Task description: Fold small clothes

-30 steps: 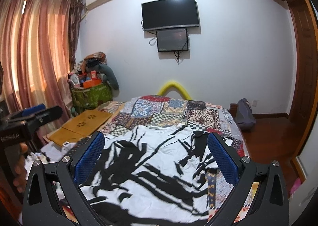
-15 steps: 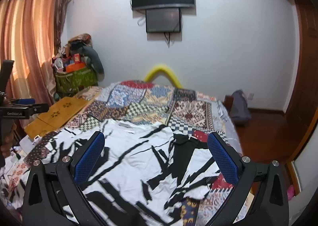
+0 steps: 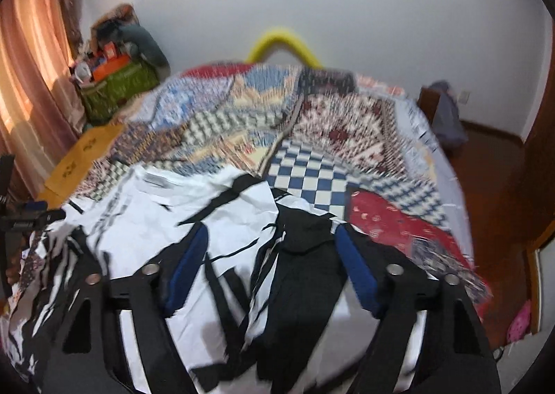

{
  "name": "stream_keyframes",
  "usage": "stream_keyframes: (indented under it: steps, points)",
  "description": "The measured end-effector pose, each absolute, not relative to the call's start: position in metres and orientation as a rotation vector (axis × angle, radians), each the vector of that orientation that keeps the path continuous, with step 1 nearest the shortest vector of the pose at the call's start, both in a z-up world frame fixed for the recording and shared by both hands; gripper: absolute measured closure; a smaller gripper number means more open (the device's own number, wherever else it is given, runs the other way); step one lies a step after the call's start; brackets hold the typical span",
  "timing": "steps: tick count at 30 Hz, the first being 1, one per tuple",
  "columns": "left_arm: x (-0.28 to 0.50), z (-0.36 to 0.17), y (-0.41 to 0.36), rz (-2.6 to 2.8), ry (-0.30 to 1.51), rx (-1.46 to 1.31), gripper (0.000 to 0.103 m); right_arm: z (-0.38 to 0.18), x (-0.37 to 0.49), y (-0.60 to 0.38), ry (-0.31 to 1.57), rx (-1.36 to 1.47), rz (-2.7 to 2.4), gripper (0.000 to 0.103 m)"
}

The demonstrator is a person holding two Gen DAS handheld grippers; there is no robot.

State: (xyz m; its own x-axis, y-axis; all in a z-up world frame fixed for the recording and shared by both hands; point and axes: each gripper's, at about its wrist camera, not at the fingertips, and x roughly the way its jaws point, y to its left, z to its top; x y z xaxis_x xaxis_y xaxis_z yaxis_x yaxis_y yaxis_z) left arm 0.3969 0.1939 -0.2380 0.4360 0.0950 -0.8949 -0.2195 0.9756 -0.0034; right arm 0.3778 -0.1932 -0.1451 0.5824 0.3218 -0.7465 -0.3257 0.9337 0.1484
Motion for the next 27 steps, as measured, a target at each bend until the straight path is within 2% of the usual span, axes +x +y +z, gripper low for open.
stream_keyframes:
  steps: [9, 11, 12, 16, 23, 24, 27]
  points:
    - [0.406, -0.273, 0.182, 0.175, 1.172, -0.089, 0.0, -0.185, 0.415, -0.157, 0.964, -0.185, 0.39, 0.062]
    - [0.407, -0.274, 0.179, 0.178, 1.171, -0.089, 0.0, -0.184, 0.413, -0.157, 0.957, -0.214, 0.396, 0.08]
    - [0.407, -0.273, 0.178, 0.179, 1.168, -0.091, 0.0, -0.183, 0.413, -0.16, 0.962, -0.221, 0.39, 0.094]
    - [0.407, -0.269, 0.172, 0.155, 1.169, -0.11, 0.0, -0.18, 0.416, -0.169, 0.957, -0.273, 0.374, 0.097]
    - [0.387, -0.235, 0.182, 0.174, 1.082, -0.106, 0.0, -0.175, 0.408, -0.175, 0.933, -0.359, 0.323, 0.094]
    - [0.382, -0.229, 0.193, 0.192, 1.071, -0.126, 0.0, -0.172, 0.403, -0.173, 0.938, -0.37, 0.328, 0.091]
    - [0.366, -0.219, 0.225, 0.252, 1.055, -0.204, 0.0, -0.162, 0.389, -0.172, 0.93, -0.344, 0.349, 0.071]
